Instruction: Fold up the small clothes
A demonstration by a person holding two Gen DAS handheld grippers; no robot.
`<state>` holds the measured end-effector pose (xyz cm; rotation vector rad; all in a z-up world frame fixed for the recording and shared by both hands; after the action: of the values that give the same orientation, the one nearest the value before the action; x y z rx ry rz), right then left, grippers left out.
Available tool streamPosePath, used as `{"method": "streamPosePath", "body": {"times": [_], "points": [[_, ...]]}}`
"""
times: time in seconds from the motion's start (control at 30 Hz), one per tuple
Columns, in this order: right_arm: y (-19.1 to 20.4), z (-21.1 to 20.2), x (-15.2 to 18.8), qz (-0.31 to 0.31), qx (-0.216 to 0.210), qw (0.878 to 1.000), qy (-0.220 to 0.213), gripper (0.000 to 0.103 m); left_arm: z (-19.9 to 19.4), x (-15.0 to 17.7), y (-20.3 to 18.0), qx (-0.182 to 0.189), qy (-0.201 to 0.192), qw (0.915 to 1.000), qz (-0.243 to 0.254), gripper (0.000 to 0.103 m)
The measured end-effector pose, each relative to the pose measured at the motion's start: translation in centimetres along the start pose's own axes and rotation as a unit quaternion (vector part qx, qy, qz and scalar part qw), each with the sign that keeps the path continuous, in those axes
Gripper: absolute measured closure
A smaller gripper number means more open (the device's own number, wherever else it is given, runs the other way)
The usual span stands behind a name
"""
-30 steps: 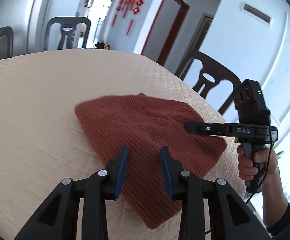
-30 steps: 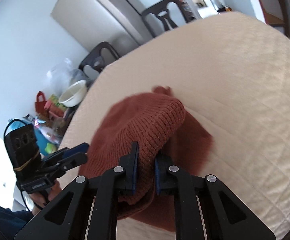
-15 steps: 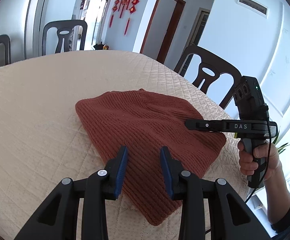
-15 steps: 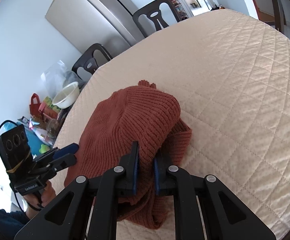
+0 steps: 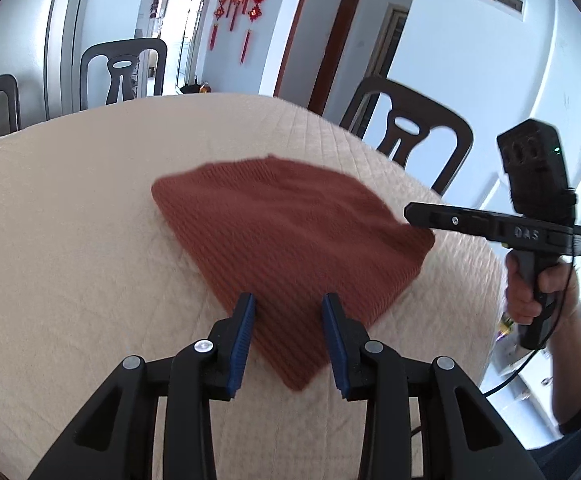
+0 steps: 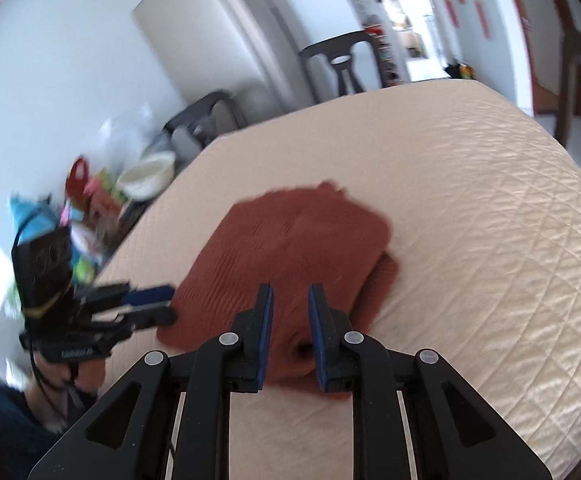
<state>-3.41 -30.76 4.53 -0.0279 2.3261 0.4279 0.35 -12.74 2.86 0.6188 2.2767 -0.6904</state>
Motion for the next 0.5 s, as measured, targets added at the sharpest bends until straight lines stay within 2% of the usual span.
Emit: {"method": "streamPosePath", "body": {"times": [0.03, 0.1, 0.2, 0.27, 0.37, 0.5], "points": [[0.1, 0.4, 0.5, -0.011, 0.009, 1.000, 0.009, 0.085, 0.4, 0.3, 0.0, -0.007, 0.006, 1.0000, 0.002, 0.066], [-0.4, 1.8, 1.6, -0.016, 0.034, 0.999, 0.031, 0.093, 1.0, 0.7, 0.1, -0.011, 0.015, 0.9998, -0.004, 0.065], [-1.6, 1.5, 1.7, 0.003, 0.033, 0.999, 0.023, 0.093, 1.0, 0.9, 0.2, -0.009, 0.020, 0.9997, -0.005, 0.065], [-1.5, 1.5, 1.6, -0.006, 0.040, 0.999, 0.025, 0.092, 0.6, 0.8, 0.6, -0.001, 0.022, 0.9997, -0.014, 0.065], [-1.1, 1.0, 0.9, -0.014, 0.044, 0.999, 0.022, 0.092, -0.4, -0.1, 1.1, -0.006, 0.008, 0.9998, -0.016, 0.065], [-0.9, 0.8, -1.3, -0.014, 0.045, 0.999, -0.013, 0.089, -0.5, -3.0, 1.8, -0.026, -0.022, 0.9993, -0.016, 0.065]]}}
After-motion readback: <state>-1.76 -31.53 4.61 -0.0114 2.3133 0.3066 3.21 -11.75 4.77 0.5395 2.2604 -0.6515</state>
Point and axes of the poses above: each gripper's, at about its wrist camera, not at the fingertips, and z roughly the way its jaws point, y to its left, x to its underside, the point moved 1 cm from there along z, roughly the way its jaws point, and after that the axes turned 6 degrees about x, right-handed, at the moved point
